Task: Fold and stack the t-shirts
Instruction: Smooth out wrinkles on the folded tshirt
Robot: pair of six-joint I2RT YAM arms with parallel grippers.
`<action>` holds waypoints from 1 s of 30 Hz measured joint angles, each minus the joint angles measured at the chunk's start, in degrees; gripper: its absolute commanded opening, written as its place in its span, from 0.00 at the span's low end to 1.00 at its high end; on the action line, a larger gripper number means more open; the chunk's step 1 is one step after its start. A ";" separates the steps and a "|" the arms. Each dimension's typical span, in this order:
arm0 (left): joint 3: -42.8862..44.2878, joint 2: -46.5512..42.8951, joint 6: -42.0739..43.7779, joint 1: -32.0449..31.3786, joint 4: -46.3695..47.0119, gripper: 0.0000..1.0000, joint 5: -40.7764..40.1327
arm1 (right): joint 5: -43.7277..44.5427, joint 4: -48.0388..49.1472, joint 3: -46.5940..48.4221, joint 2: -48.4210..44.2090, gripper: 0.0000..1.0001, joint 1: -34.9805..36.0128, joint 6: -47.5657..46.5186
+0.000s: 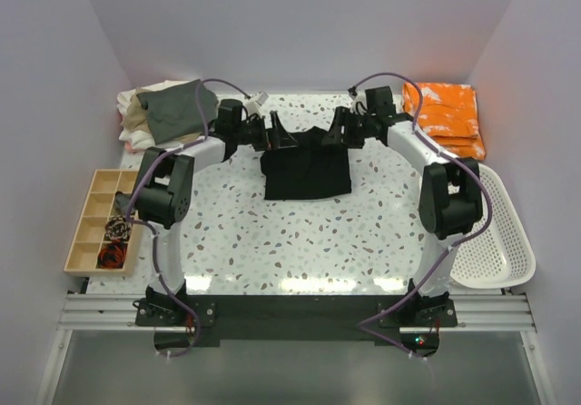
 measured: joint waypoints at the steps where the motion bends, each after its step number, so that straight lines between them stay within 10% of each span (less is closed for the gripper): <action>1: 0.00 0.98 -0.26 0.00 -0.02 1.00 0.94 | -0.24 -0.59 0.00 0.70 0.58 0.13 0.09; 30: 14.67 16.15 1.97 4.39 -0.22 1.00 -3.67 | 4.13 -0.17 20.13 24.22 0.61 -3.48 1.20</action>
